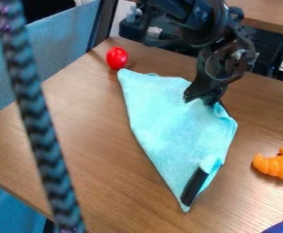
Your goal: Fold the cloth from bottom left to top right
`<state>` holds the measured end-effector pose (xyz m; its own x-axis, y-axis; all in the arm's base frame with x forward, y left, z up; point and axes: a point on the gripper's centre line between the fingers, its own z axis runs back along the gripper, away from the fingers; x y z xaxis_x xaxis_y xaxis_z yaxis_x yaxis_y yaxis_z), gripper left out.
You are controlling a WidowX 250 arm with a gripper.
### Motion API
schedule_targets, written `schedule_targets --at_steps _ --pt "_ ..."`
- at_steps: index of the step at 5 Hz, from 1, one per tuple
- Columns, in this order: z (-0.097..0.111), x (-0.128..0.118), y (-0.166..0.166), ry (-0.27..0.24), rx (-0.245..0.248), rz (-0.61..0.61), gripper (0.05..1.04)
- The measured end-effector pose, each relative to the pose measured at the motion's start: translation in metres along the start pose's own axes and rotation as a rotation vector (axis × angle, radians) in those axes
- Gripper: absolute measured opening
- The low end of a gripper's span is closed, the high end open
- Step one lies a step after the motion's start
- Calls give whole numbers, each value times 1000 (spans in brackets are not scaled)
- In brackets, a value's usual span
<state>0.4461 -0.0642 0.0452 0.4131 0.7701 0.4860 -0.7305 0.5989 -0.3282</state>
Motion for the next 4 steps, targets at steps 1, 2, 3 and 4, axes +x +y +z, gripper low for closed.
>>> schedule_targets --at_steps 1,2,3,4 --pt "-3 -10 -8 7 -1 -17 488" --pt "3 -10 -22 20 -27 -6 796" --pt "7 -15 -29 61 -66 -85 999" --pt "44 -7 -40 145 -113 -256 1001"
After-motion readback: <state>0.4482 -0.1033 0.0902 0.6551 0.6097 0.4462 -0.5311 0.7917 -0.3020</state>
